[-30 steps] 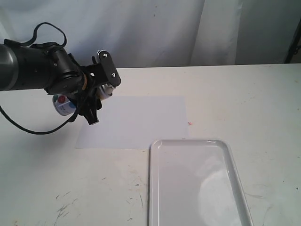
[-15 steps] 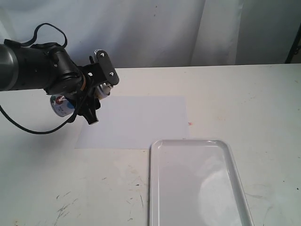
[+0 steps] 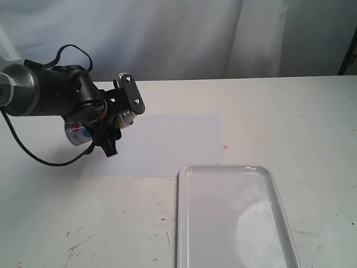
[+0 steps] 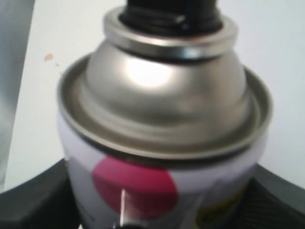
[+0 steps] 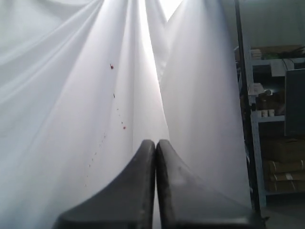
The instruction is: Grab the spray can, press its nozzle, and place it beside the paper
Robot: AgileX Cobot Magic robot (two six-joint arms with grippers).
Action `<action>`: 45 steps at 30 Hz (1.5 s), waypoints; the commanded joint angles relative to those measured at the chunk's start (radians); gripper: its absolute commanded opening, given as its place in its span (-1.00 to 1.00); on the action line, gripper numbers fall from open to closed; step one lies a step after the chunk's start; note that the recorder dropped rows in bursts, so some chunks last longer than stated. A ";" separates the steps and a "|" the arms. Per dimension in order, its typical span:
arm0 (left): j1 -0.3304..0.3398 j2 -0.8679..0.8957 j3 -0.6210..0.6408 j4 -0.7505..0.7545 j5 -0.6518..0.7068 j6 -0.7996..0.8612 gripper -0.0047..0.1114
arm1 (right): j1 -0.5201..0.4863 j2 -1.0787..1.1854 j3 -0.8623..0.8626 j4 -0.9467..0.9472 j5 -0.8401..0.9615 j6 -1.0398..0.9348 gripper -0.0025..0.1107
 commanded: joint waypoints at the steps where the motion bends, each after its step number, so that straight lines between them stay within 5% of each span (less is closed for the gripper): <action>1: -0.004 -0.001 -0.011 0.083 -0.015 -0.094 -0.92 | -0.001 -0.006 0.003 0.010 -0.101 0.017 -0.96; 9: -0.004 -0.001 -0.011 0.116 -0.015 -0.142 -0.92 | -0.001 0.025 -0.112 0.024 0.210 0.203 -0.96; 16: -0.004 -0.001 -0.011 0.112 -0.015 -0.142 -0.92 | 0.001 0.292 -0.349 0.062 0.490 0.279 -0.96; 35: -0.004 -0.001 -0.011 0.111 -0.015 -0.166 -0.92 | 0.339 1.133 -0.692 0.343 0.618 -0.055 -0.96; 45: -0.006 -0.001 -0.011 0.114 0.001 -0.164 -0.92 | 0.387 1.370 -0.822 0.522 0.842 -0.202 -0.96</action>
